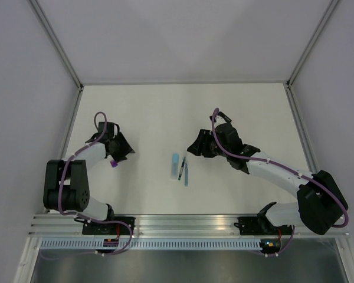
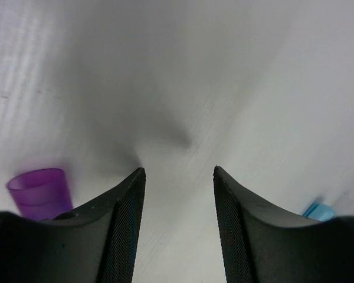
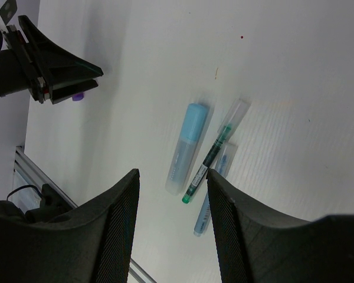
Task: Insert the pens into the pen caps
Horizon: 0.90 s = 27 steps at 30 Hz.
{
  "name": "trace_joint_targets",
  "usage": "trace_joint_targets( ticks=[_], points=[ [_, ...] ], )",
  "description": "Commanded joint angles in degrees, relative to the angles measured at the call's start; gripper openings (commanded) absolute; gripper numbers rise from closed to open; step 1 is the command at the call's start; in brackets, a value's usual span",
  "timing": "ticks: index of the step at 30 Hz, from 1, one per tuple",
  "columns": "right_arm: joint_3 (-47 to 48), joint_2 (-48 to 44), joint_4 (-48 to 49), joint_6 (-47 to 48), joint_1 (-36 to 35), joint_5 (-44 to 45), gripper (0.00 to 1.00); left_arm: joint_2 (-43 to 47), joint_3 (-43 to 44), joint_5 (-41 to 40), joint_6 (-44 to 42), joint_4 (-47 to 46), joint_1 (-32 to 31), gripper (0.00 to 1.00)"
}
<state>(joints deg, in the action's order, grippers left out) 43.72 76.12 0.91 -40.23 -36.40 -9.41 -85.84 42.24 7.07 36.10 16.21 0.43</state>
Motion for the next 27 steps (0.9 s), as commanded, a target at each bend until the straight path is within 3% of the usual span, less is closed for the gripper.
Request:
trace_joint_targets(
  ticks=[1, 5, 6, 10, 11, 12, 13, 16, 27],
  points=[
    [-0.22, -1.32, 2.26, 0.85, 0.02, -0.79, 0.55, 1.82, 3.02, 3.48, -3.05, 1.19, -2.80, 0.56],
    [-0.22, -1.06, 2.34, 0.85, -0.07, -0.87, 0.55, 6.02, 3.64, -4.76, 0.46, 5.66, -2.71, 0.56],
    [-0.22, -1.06, 2.34, 0.94, 0.02, -0.87, 0.55, 7.17, 3.47, -10.01, 1.25, 6.55, -2.54, 0.56],
    [-0.22, -1.06, 2.43, 0.94, 0.02, -1.05, 0.55, 12.18, 2.41, -16.47, 5.99, 9.89, -0.60, 0.50],
    [-0.31, -1.06, 2.43, 0.85, 0.02, -1.05, 0.55, 12.97, 1.45, -17.26, 6.35, 10.24, 2.36, 0.47],
    [-0.31, -1.06, 2.43, 0.94, 0.02, -1.05, 0.55, 14.37, 0.92, -17.70, 6.70, 10.42, 3.17, 0.43],
    [-0.31, -1.15, 2.43, 0.85, 0.02, -1.05, 0.55, 15.00, 0.39, -18.23, 7.66, 10.68, 3.87, 0.30],
    [-0.31, -1.06, 2.52, 0.85, 0.02, -1.23, 0.55, 15.88, -2.76, -21.30, 8.90, 10.34, 5.11, 0.02],
    [-0.39, -0.97, 2.61, 0.94, 0.02, -1.31, 0.55, 8.77, -4.01, -20.35, 11.89, 10.87, 7.48, 0.02]
  ],
)
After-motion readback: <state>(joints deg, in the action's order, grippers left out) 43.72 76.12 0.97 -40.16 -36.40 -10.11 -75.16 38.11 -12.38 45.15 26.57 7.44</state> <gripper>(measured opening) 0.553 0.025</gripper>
